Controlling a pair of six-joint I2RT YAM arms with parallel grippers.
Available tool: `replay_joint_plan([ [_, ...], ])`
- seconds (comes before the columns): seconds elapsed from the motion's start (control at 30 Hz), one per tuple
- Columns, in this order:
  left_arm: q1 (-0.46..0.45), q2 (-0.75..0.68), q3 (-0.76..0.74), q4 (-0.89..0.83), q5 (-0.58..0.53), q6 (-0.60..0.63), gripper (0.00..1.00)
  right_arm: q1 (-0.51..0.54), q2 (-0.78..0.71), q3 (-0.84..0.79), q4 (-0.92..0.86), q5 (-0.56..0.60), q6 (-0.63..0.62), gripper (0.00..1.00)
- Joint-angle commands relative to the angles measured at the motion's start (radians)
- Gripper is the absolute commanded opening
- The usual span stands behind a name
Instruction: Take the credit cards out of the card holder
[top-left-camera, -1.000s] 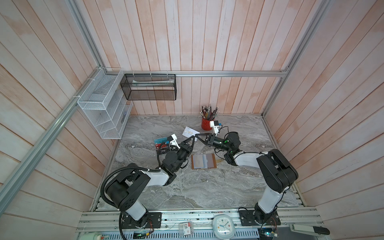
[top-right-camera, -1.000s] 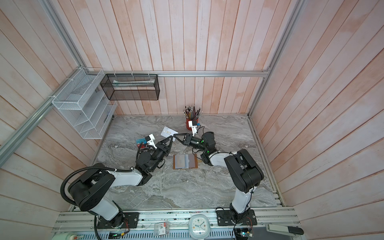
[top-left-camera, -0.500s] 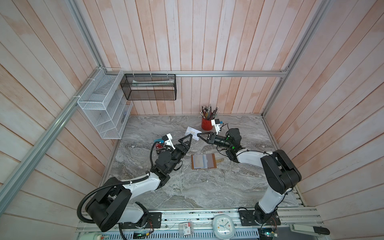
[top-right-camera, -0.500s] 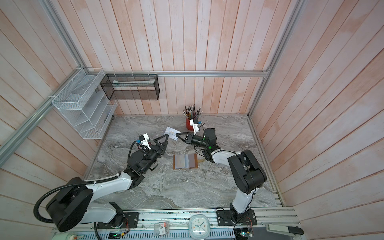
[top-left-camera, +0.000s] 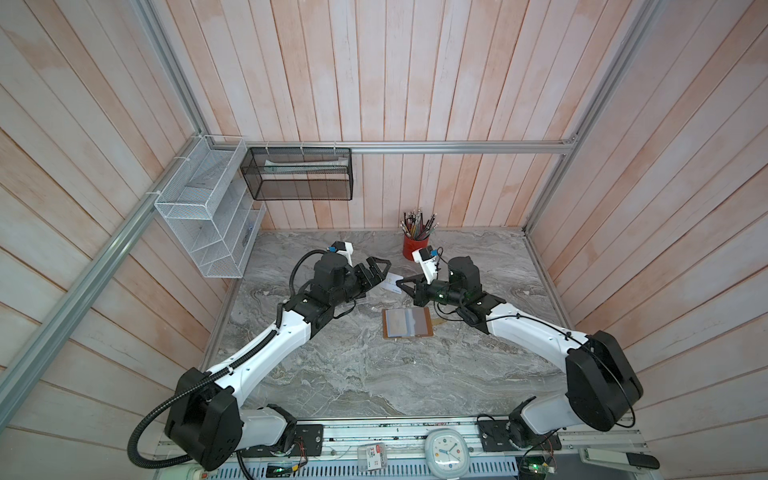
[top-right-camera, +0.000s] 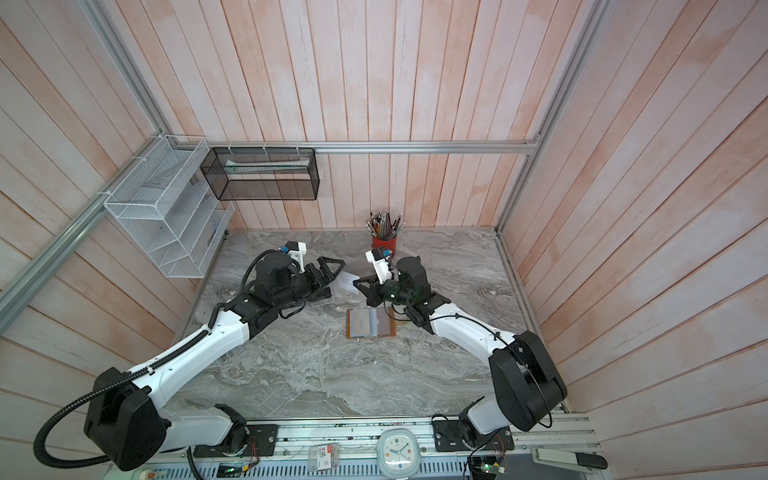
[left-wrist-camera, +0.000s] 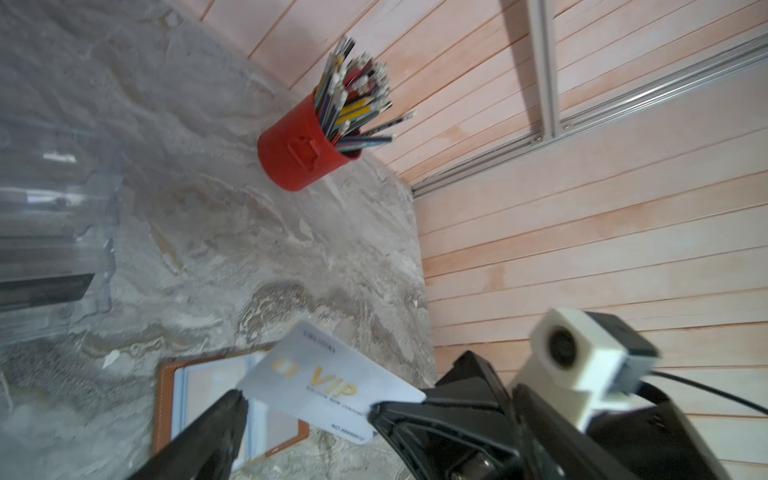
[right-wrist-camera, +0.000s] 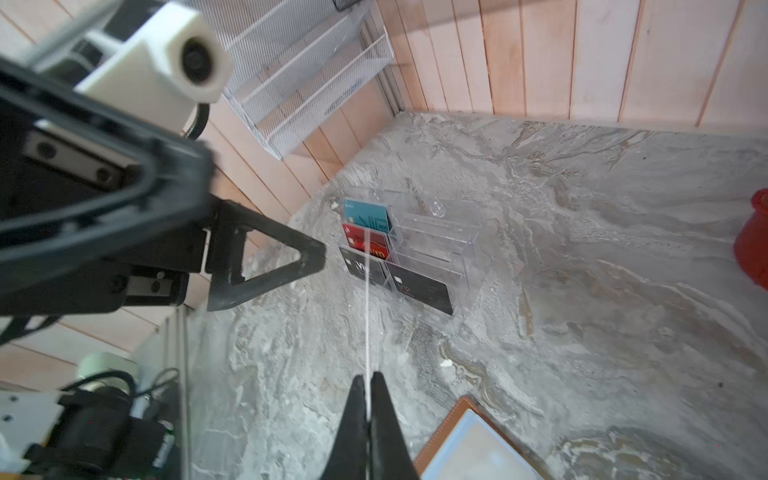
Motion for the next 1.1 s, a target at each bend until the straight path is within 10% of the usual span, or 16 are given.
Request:
replay_joint_plan([
  [0.0, 0.033, 0.031, 0.037, -0.137, 0.128, -0.089, 1.00, 0.076, -0.048, -0.036, -0.063, 0.249, -0.222, 0.00],
  [0.6, 0.113, 0.091, 0.016, -0.068, 0.378, -0.345, 1.00, 0.297, -0.095, -0.193, 0.141, 0.779, -0.555, 0.00],
  [1.07, 0.110, 0.149, 0.018, -0.039, 0.432, -0.401, 0.83, 0.368, -0.066, -0.210, 0.204, 0.866, -0.664, 0.00],
])
